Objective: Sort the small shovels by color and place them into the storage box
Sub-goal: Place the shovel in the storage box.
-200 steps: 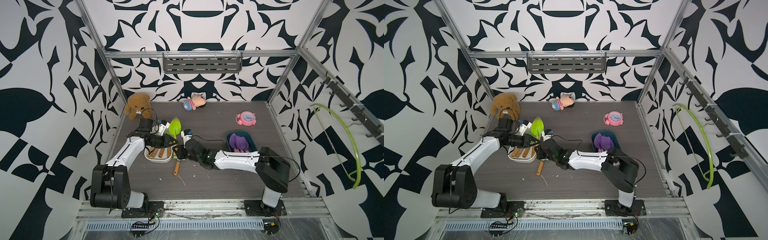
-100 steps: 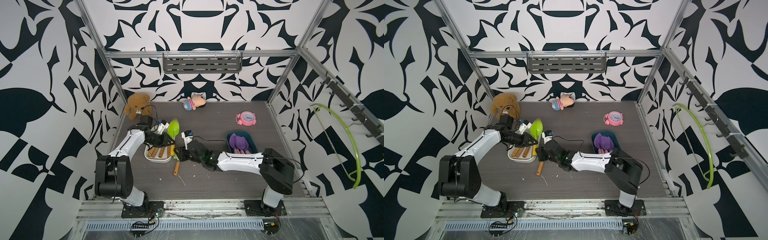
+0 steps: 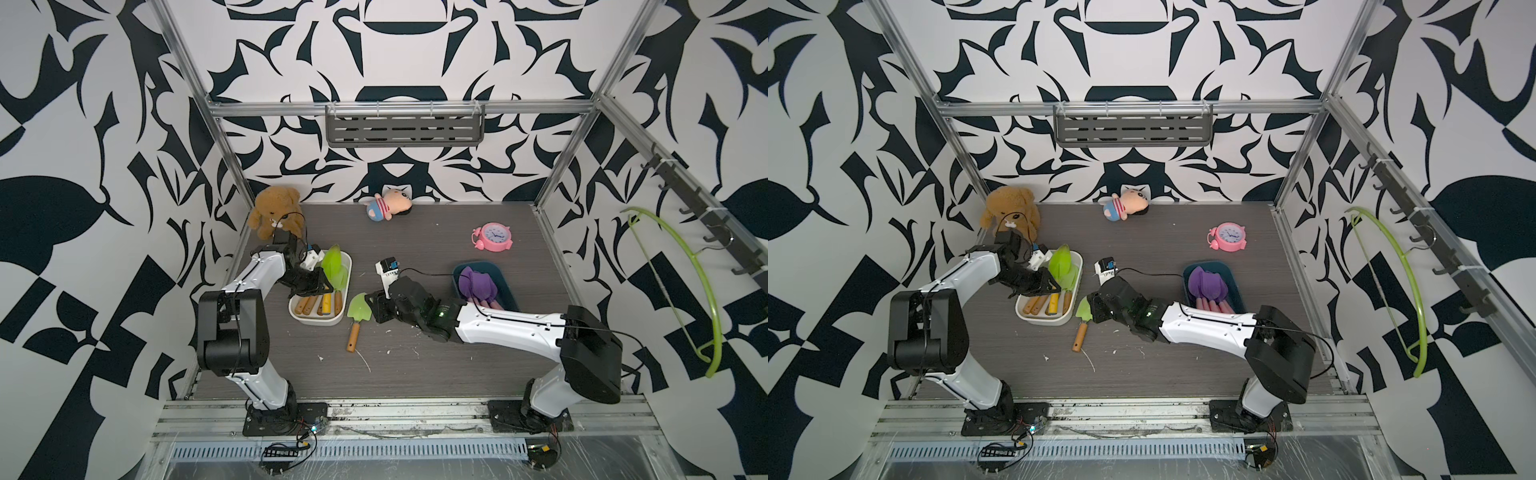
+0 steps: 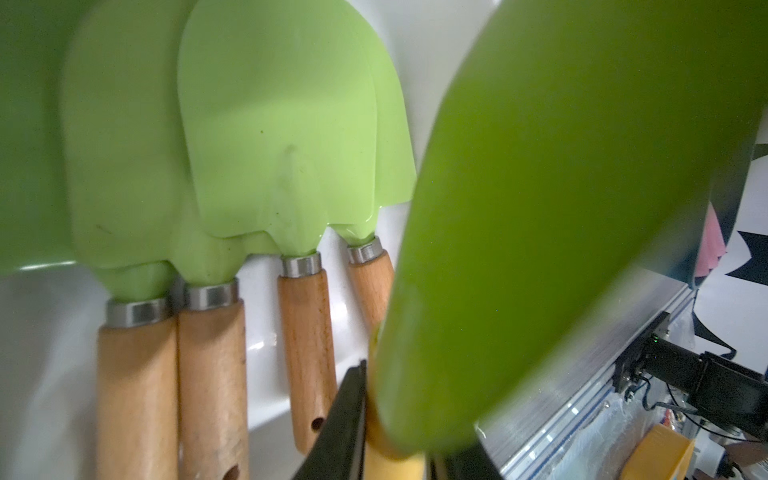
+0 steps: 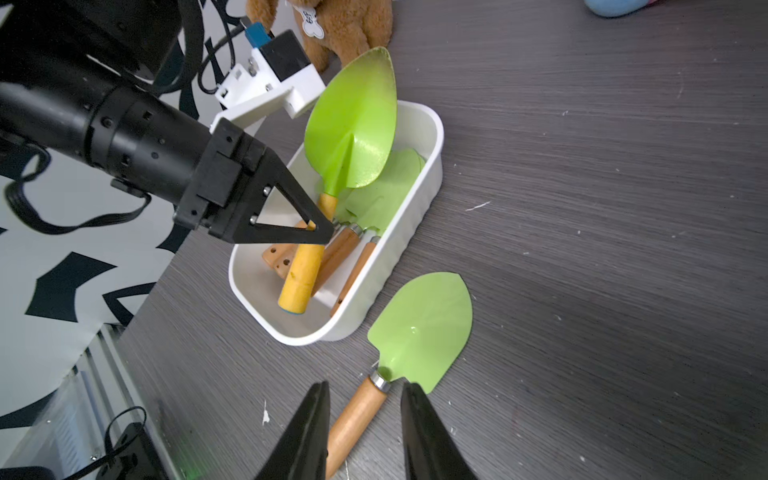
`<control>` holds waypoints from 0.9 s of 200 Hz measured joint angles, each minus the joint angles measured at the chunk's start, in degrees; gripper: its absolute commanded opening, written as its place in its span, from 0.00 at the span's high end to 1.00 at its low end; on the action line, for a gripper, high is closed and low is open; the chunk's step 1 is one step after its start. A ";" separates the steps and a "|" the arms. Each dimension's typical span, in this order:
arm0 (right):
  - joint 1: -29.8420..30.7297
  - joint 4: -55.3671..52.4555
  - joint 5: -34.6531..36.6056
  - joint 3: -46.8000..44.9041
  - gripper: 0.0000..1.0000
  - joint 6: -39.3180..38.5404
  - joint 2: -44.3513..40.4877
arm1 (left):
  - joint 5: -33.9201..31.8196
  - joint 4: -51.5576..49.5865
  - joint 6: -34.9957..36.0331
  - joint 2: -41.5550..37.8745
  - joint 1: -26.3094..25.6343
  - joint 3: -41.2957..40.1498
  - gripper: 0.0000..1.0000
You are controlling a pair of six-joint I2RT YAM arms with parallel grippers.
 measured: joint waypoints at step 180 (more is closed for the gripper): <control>-3.32 -10.97 -3.02 6.19 0.66 2.54 6.29 | -5.33 -1.07 0.44 -4.52 -0.96 0.72 0.43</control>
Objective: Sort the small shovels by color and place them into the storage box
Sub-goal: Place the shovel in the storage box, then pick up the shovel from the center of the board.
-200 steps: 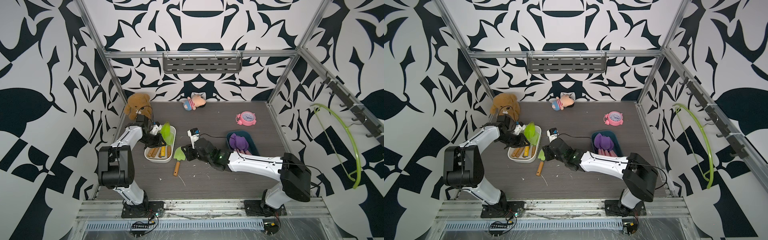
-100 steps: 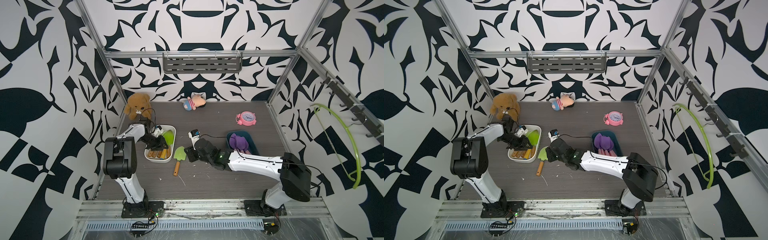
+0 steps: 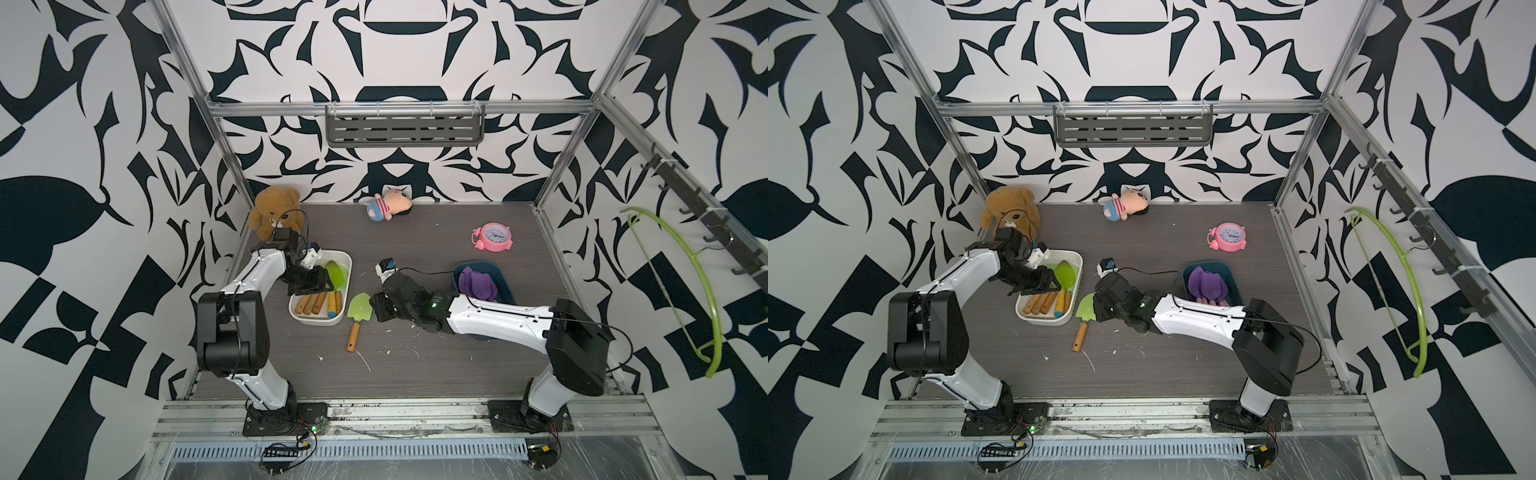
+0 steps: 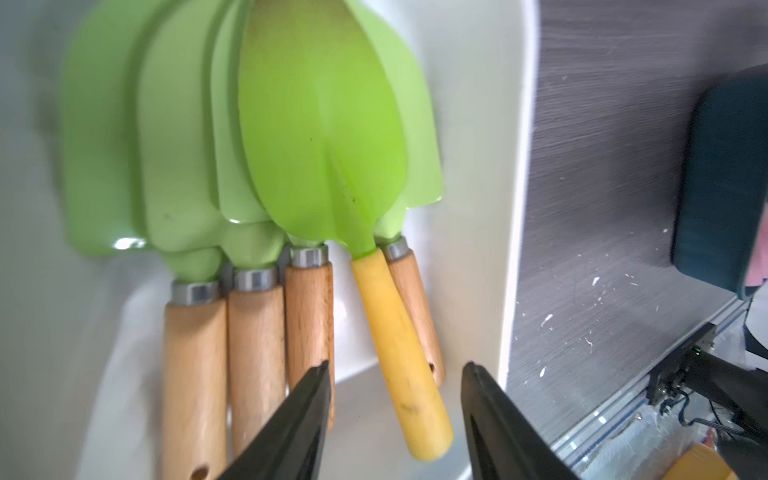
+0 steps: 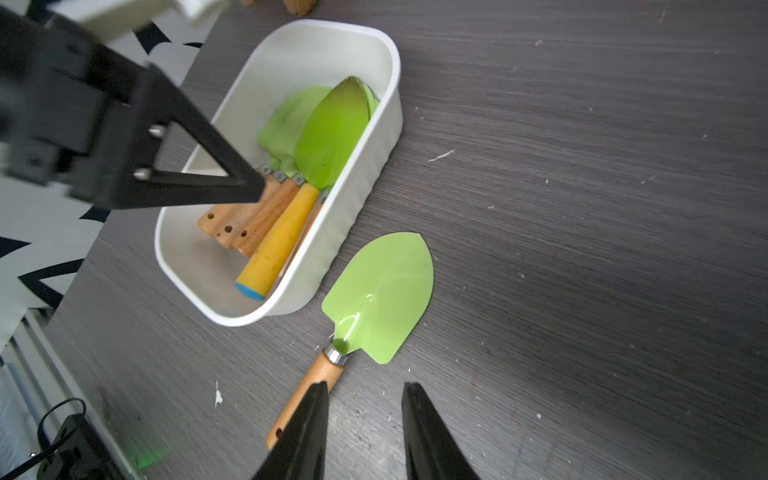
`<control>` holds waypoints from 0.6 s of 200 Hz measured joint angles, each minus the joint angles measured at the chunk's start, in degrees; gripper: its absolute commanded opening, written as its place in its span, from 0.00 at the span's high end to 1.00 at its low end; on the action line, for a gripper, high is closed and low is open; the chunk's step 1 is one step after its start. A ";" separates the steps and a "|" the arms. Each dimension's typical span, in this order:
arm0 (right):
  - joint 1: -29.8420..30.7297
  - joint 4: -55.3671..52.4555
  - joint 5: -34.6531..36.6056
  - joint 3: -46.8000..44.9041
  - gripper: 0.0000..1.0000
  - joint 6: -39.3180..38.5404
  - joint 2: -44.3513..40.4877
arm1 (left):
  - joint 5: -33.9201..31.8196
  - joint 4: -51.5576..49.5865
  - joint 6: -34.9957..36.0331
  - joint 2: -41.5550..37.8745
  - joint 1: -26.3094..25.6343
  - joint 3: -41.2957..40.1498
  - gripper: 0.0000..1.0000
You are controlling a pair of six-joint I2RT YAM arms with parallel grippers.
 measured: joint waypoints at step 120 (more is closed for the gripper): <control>-1.92 -3.04 -15.06 4.22 0.68 13.18 12.31 | 3.13 2.38 5.05 -9.25 -8.02 -6.54 0.42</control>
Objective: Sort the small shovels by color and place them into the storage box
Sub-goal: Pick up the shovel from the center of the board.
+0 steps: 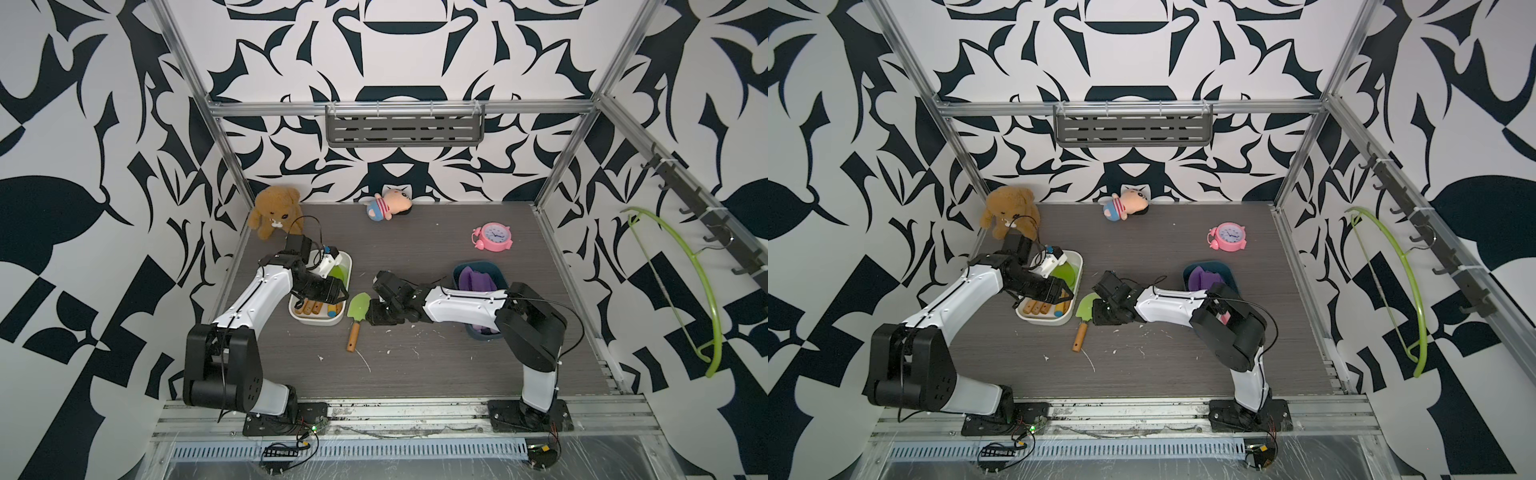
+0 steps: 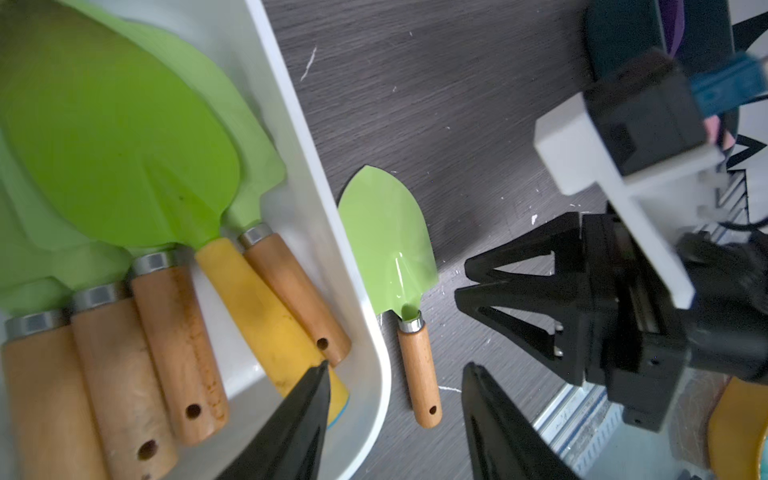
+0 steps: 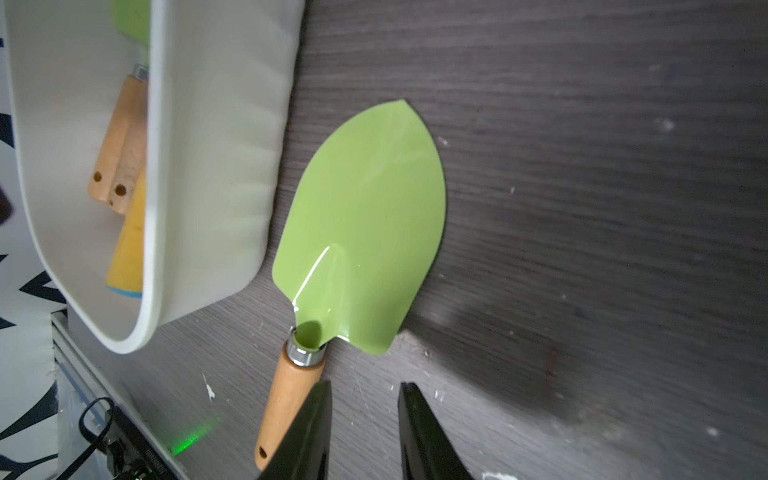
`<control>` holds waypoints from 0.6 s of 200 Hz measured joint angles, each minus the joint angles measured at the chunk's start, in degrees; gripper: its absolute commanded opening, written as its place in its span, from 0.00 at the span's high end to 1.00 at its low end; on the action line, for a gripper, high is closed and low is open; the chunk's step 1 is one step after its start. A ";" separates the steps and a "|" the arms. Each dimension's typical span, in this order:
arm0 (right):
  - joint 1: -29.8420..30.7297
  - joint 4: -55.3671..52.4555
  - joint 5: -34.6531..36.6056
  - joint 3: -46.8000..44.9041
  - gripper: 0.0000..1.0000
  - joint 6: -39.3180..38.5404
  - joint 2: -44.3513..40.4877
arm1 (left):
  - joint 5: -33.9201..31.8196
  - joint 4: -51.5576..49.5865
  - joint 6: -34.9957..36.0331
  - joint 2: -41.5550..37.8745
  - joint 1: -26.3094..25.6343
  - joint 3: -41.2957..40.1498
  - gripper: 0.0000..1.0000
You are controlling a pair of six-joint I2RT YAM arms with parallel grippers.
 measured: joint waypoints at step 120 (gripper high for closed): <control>8.83 -9.77 4.74 9.03 0.54 7.74 5.11 | -9.44 5.20 -9.99 -4.63 8.52 -0.07 0.34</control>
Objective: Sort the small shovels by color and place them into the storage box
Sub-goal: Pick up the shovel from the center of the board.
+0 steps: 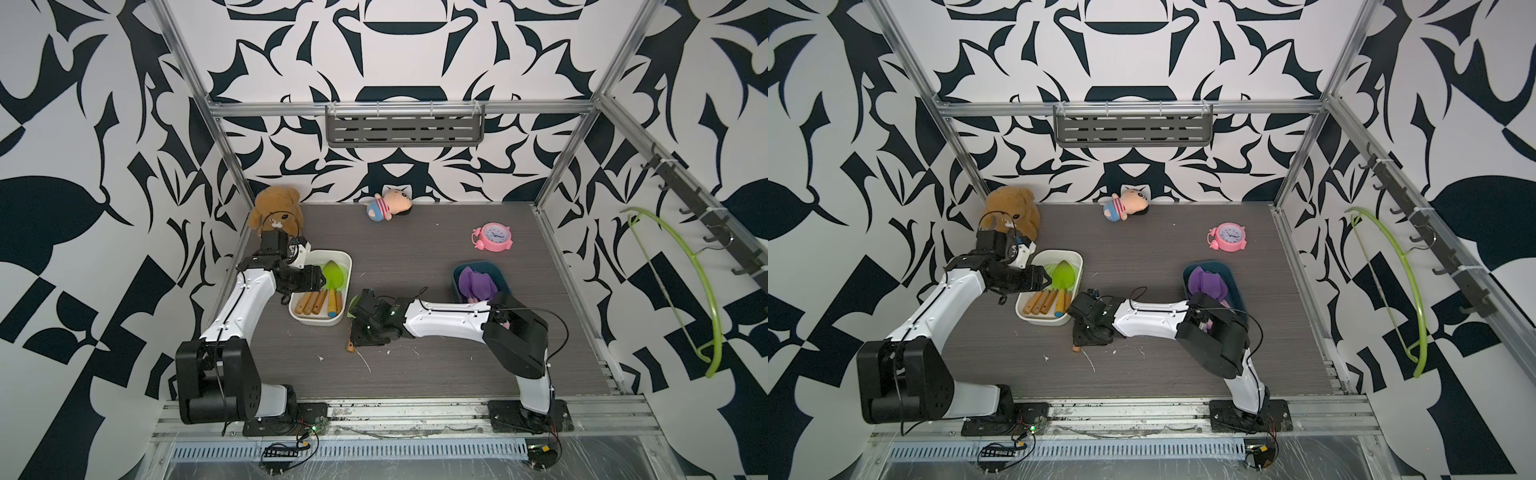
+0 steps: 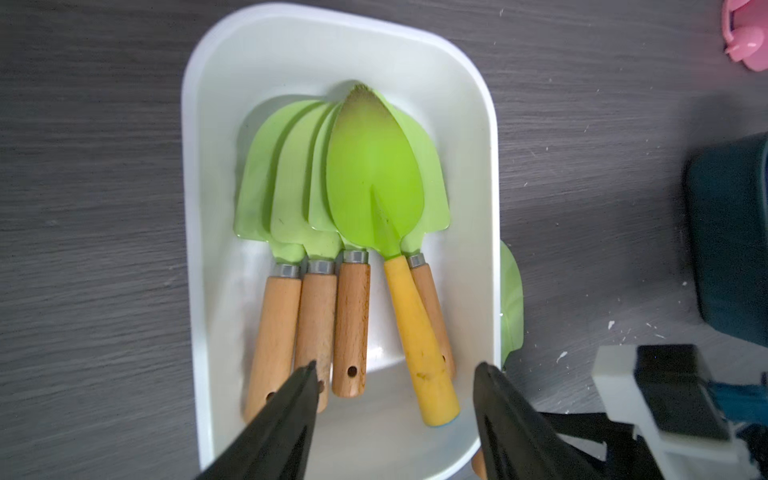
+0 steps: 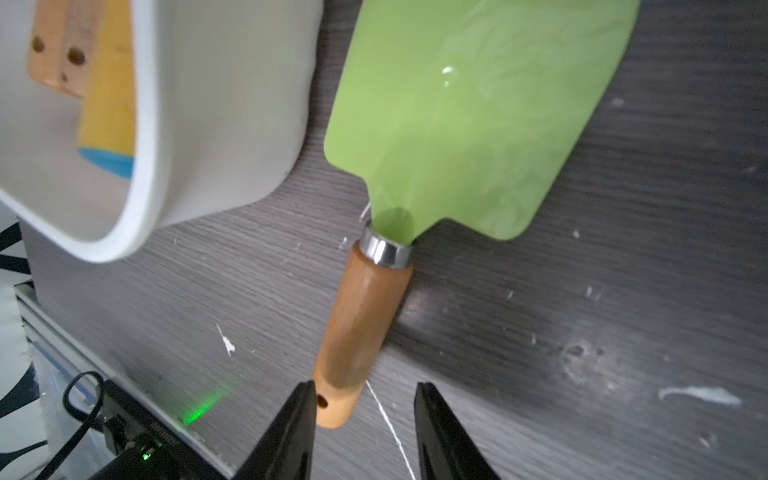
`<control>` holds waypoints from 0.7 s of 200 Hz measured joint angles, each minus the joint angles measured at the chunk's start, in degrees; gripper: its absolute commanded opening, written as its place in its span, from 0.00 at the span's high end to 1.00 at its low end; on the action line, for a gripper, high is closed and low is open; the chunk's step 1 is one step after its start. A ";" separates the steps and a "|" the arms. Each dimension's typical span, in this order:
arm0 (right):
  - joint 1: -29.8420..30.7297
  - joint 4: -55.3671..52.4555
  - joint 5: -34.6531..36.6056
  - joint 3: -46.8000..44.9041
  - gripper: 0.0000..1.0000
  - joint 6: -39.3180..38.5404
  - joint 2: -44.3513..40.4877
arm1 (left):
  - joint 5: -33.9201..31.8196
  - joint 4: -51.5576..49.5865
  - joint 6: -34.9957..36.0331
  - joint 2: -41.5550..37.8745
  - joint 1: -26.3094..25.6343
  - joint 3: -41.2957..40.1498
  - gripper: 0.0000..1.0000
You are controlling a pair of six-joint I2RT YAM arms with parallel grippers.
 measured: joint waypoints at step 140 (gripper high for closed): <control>-0.87 -12.83 10.49 5.31 0.57 -3.65 3.54 | 1.97 1.07 -1.25 -1.03 0.50 -0.87 0.34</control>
